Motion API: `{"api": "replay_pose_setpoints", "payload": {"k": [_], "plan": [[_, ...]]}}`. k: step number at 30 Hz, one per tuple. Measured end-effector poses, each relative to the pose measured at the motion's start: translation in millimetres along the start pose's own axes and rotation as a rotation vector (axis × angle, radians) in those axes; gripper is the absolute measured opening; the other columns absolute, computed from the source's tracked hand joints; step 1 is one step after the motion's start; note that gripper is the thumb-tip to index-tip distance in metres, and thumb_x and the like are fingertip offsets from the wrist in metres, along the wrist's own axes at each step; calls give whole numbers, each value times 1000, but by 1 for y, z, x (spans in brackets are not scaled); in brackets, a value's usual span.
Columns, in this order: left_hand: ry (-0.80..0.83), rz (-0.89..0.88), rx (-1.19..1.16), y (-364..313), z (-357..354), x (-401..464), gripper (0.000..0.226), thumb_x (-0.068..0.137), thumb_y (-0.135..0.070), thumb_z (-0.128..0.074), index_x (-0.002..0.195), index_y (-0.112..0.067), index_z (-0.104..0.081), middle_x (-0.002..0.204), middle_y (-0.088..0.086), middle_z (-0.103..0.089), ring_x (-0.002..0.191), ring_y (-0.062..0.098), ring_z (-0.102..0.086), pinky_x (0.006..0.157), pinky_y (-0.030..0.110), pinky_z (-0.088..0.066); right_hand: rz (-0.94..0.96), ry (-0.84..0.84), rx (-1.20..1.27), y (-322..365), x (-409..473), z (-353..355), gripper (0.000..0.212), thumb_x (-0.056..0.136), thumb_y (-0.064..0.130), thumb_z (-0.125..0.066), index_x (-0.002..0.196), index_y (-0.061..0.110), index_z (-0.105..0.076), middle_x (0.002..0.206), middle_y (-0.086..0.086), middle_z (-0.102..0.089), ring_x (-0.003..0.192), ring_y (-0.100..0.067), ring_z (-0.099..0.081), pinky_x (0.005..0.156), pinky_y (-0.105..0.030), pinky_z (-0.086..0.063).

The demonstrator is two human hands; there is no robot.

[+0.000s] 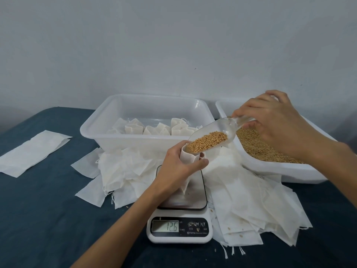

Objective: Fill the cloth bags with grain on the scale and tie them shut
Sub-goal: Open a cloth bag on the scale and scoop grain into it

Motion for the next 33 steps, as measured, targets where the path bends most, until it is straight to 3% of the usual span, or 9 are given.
{"api": "replay_pose_setpoints", "payload": {"k": [14, 22, 26, 33], "plan": [[2, 4, 22, 0, 1, 0, 23, 86, -8, -82, 105, -11, -71, 98, 5, -77, 88, 12, -70, 85, 29, -55, 1, -4, 1, 1, 0, 2, 31, 84, 4, -75, 112, 17, -72, 105, 1, -70, 101, -30, -62, 109, -55, -30], [2, 12, 13, -1, 1, 0, 22, 86, -7, -82, 106, -11, -71, 95, 1, -77, 88, 11, -70, 83, 25, -54, -1, 0, -5, 1, 1, 2, 32, 84, 5, -75, 113, 18, -72, 106, 2, -69, 101, -29, -62, 109, -55, -29], [-3, 3, 8, -2, 1, 0, 24, 85, -9, -82, 107, -9, -71, 99, 6, -77, 90, 14, -70, 86, 31, -56, 3, 5, -5, 2, 1, 3, 31, 85, 5, -75, 113, 19, -72, 106, 4, -69, 103, -28, -62, 110, -54, -28], [1, -7, 12, -1, 1, 0, 23, 86, -5, -82, 106, -12, -72, 95, 1, -77, 89, 10, -71, 82, 21, -54, 9, 0, -21, 4, 1, 4, 31, 84, 3, -74, 112, 17, -72, 105, 1, -69, 102, -31, -63, 109, -57, -31]]}}
Point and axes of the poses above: each hand's wrist, its own x-axis towards the middle knuckle, its own z-axis out of the back of the hand, y = z × x, the point moved 4 cm from there along x, towards the middle knuckle
